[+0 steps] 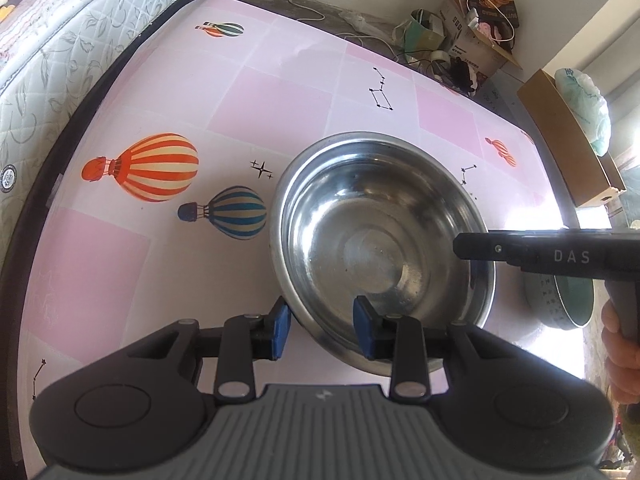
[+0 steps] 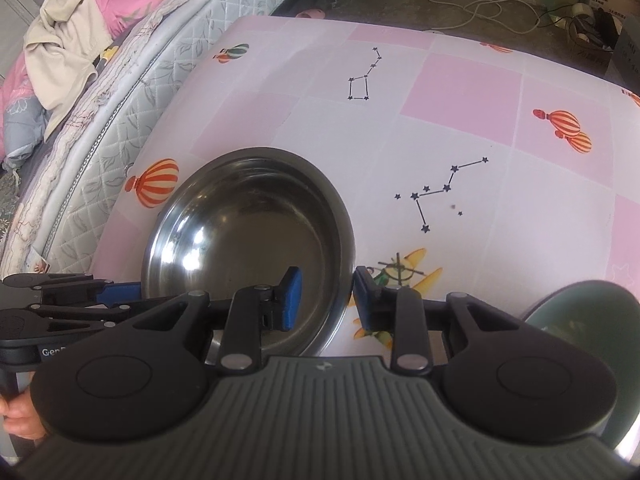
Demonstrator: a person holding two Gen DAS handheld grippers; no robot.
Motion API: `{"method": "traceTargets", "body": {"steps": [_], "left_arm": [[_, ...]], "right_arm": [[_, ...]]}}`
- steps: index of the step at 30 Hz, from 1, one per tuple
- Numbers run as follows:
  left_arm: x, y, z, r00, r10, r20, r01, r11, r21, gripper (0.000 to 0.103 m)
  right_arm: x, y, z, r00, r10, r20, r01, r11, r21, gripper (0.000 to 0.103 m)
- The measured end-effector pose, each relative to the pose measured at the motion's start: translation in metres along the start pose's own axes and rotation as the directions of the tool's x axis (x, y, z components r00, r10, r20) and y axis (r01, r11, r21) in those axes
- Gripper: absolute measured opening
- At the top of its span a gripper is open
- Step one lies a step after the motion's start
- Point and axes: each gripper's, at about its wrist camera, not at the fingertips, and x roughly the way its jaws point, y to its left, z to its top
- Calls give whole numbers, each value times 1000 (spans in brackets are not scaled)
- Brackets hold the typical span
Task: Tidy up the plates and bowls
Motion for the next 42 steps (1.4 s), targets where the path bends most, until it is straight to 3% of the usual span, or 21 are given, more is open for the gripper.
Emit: {"method": "traceTargets", "body": {"steps": [16,22,30,35,42], "left_arm": [[-7,-3,-10,1000,-3,2,3,1000,-1,34],[-24,-4,-16,999,10,48,-11,1000,9,50],[-58,-17,-26,986,63,157,-73,995,64,72],[-78,-30,-31,976,44,215,-69,991,110,83],[-99,-58,-39,955,9,298,-69,979,192,90]], "right_arm": [[-5,4,-12,1000,11,-5,-11,1000,14,28],[-19,8,-19,999,-28,22,28,1000,-10,28],[-57,-1,-32,996,-18,93,17,1000,14,29],[-84,-8,-43,991,-20,132,17,999,28,29],[-122,-20,-60,981,-27,190,15,998,62,30]]}}
